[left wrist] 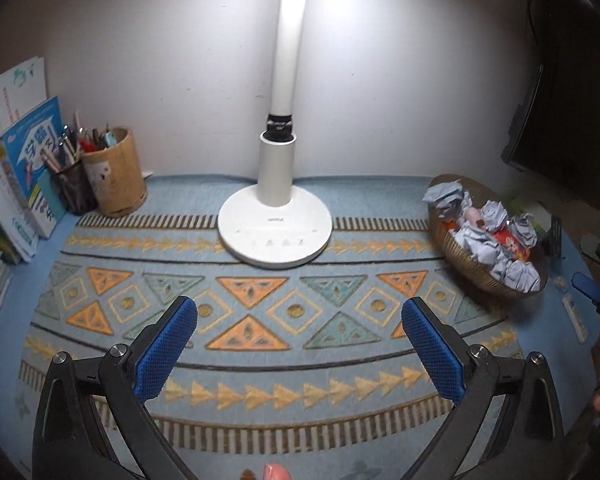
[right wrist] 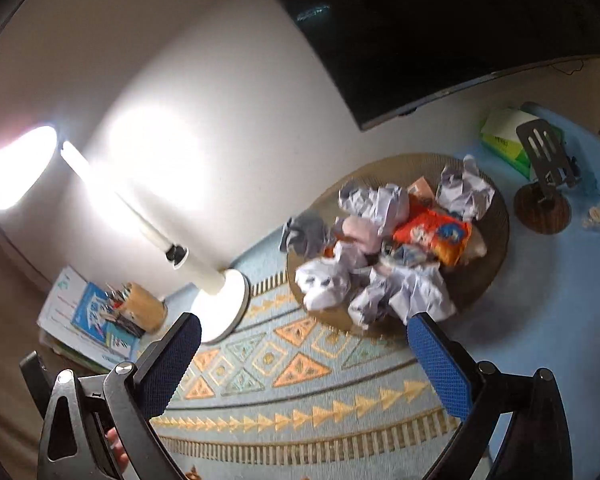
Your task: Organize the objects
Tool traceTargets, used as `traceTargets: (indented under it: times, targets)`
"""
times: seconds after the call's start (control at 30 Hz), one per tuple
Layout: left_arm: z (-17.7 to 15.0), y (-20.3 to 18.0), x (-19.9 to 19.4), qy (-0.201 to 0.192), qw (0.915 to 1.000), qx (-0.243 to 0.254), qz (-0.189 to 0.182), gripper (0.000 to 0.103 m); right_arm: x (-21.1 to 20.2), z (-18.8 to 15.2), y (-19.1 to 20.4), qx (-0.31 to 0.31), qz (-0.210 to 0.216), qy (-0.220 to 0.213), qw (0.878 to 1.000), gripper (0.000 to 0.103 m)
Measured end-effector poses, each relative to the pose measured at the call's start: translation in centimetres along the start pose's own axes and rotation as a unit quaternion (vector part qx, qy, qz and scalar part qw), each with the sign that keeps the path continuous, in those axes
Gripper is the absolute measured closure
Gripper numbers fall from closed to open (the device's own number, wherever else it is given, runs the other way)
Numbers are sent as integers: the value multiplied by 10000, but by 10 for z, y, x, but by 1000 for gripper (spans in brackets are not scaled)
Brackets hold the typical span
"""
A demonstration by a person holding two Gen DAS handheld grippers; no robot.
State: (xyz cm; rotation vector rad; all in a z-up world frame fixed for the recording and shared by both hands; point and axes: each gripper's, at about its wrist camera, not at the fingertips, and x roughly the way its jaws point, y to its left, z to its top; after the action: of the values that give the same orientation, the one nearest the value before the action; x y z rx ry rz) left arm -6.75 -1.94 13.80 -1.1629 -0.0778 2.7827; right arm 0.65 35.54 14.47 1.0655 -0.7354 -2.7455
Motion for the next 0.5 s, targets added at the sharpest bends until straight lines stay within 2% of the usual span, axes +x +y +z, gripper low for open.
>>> traceTargets:
  times: [0.13,0.27,0.37,0.43,0.5]
  targets:
    - [-49,24,8,210,9989,10,411,0,30,-61,21,-726,-254,516,9957,0]
    - [-87,30,24,484,9979,14,425,0,66,-117,25,-1404,-940,838,9821,0]
    - [-109,30,35,641,9975,4,297,0,83,-142,24,-1860,-1432,930,9676,0]
    - [-121,33,39,778,9966,-128,253,1,90,-150,22,-1964,-1474,1017,9640,0]
    - [-124,28,36,698,9967,16,414,0,96,-156,19,-2022,-1408,1157,9622,0]
